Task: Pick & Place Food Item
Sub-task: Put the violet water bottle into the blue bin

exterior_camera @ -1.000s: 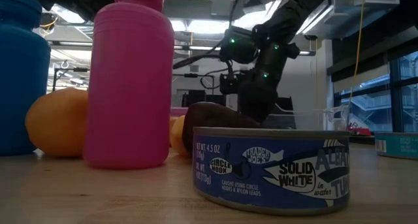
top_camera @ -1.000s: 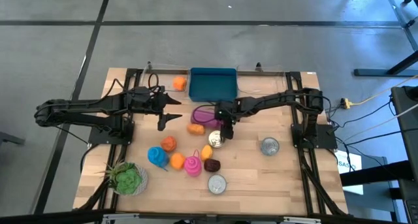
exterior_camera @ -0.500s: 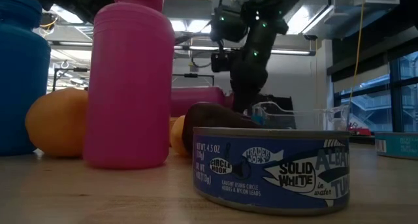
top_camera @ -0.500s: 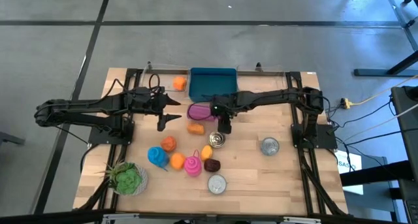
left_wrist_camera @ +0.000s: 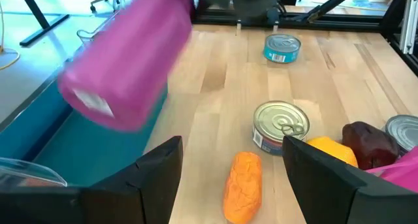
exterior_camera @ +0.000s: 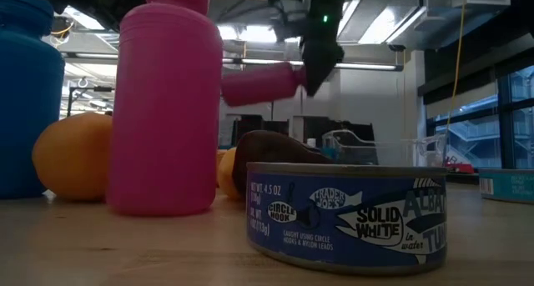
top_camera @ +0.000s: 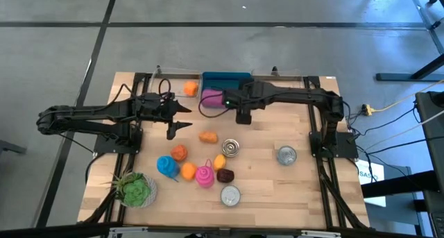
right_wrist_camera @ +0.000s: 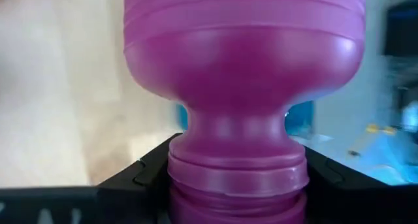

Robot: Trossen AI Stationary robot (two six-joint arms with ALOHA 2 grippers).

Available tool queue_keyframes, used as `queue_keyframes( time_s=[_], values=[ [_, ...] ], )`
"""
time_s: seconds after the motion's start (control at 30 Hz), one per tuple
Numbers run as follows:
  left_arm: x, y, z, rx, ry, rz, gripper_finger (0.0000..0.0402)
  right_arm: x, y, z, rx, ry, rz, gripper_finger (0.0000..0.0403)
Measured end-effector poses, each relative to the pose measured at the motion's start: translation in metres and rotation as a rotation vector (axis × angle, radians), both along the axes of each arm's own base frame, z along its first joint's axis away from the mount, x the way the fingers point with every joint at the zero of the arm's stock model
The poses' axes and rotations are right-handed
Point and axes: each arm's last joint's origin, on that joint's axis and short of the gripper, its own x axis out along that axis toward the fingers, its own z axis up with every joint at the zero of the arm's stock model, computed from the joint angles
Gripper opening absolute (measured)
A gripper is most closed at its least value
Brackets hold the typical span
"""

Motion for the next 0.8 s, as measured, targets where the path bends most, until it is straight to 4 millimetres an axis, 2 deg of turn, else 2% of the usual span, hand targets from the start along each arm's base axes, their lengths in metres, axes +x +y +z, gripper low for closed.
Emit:
queue_keyframes(
  time_s=[0.23,0.37,0.53,0.63,0.8],
  values=[
    [0.0,0.0,-0.001,0.0,0.009,-0.001,0.0253,-0.017,-0.003,0.055,-0.211,0.073,-0.043,0.0205],
    [0.0,0.0,-0.001,-0.001,0.009,-0.003,0.0253,-0.029,-0.006,0.078,-0.319,0.114,-0.073,0.0205],
    [0.0,0.0,-0.001,-0.001,0.009,-0.004,0.0253,-0.035,-0.014,0.09,-0.341,0.111,-0.057,0.0205],
    [0.0,0.0,-0.001,-0.005,0.008,-0.003,0.0253,-0.037,-0.024,0.09,-0.34,0.115,-0.087,0.0205],
    [0.0,0.0,-0.001,-0.004,0.007,-0.003,0.0253,-0.041,-0.044,0.086,-0.159,0.059,-0.147,0.0205]
  ],
)
